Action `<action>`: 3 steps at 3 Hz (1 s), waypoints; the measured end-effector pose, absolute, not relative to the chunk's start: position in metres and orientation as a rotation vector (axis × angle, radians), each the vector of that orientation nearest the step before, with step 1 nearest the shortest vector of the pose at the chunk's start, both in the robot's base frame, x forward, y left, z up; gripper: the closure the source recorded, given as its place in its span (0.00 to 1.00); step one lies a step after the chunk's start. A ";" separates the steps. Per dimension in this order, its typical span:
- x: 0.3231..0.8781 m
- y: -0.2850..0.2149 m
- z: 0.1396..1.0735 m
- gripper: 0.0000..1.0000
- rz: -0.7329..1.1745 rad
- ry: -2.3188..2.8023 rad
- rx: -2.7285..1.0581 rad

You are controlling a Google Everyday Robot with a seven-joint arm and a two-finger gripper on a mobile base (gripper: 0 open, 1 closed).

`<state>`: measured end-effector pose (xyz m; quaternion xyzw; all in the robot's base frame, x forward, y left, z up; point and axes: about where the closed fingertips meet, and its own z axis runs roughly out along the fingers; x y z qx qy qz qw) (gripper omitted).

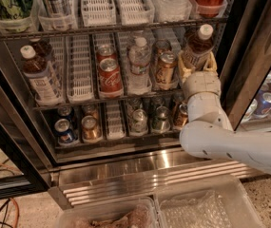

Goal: Pick blue plastic bottle from bottom shelf of fridge

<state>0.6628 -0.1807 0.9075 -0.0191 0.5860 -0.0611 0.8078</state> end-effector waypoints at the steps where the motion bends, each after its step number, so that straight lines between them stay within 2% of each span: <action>1: 0.629 -0.173 0.907 1.00 -0.101 1.279 -0.073; 3: 0.608 -0.166 0.906 1.00 -0.071 1.289 -0.096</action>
Offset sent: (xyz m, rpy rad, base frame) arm -0.1235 0.0376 0.0070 0.0037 0.0749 0.1869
